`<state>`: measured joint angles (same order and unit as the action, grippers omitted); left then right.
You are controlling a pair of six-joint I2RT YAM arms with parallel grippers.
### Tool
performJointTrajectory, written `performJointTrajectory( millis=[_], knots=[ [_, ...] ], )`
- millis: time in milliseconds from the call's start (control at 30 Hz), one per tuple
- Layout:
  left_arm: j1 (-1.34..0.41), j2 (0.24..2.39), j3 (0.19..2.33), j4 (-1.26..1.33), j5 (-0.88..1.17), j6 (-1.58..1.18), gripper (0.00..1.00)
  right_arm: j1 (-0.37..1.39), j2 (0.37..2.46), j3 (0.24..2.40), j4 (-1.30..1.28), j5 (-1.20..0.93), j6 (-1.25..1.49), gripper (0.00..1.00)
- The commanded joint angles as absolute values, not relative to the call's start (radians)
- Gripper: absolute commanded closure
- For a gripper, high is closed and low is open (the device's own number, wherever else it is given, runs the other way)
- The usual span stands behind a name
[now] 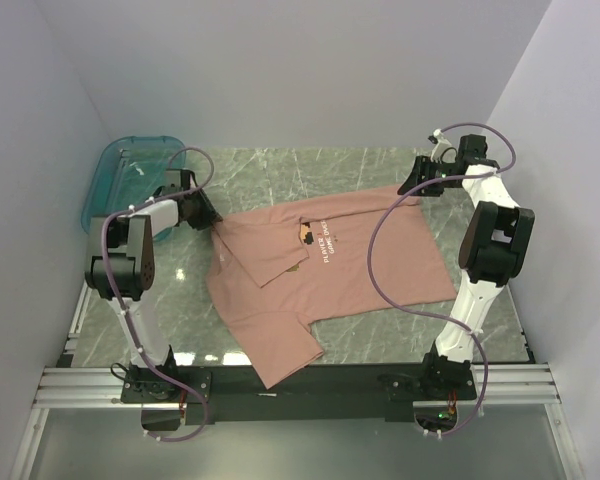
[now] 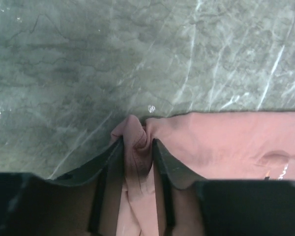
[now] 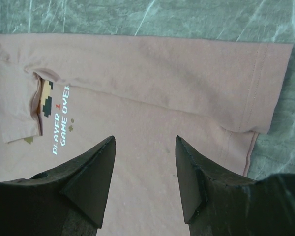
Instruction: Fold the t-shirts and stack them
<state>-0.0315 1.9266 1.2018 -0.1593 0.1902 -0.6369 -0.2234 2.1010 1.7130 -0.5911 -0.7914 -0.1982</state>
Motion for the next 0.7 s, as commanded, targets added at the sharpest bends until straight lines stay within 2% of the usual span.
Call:
performJointTrajectory(
  millis=[0, 33, 200, 400, 500, 533, 567, 667],
  knots=[
    [-0.037, 1.948, 1.265, -0.16, 0.192, -0.634, 0.7, -0.233, 2.088, 1.73, -0.569, -0.808, -0.193, 0.41],
    [-0.038, 1.951, 1.272, -0.163, 0.181, -0.629, 0.75, -0.233, 2.086, 1.729, -0.571, -0.807, -0.196, 0.41],
    [-0.038, 1.967, 1.336, -0.21, 0.103, -0.592, 0.82, -0.238, 2.095, 1.729, -0.566, -0.792, -0.193, 0.41],
    [-0.04, 2.014, 1.443, -0.284, 0.028, -0.536, 0.82, -0.242, 2.098, 1.727, -0.554, -0.761, -0.173, 0.41],
    [-0.043, 2.022, 1.482, -0.298, 0.083, -0.5, 0.69, -0.241, 2.097, 1.724, -0.557, -0.752, -0.178, 0.41],
    [-0.043, 2.016, 1.482, -0.293, 0.095, -0.494, 0.58, -0.241, 2.095, 1.724, -0.558, -0.749, -0.181, 0.41],
    [-0.049, 2.005, 1.471, -0.281, 0.106, -0.488, 0.52, -0.241, 2.089, 1.721, -0.56, -0.747, -0.183, 0.41],
    [-0.06, 1.945, 1.447, -0.268, 0.11, -0.462, 0.42, -0.241, 2.079, 1.706, -0.558, -0.749, -0.189, 0.41]
  ],
)
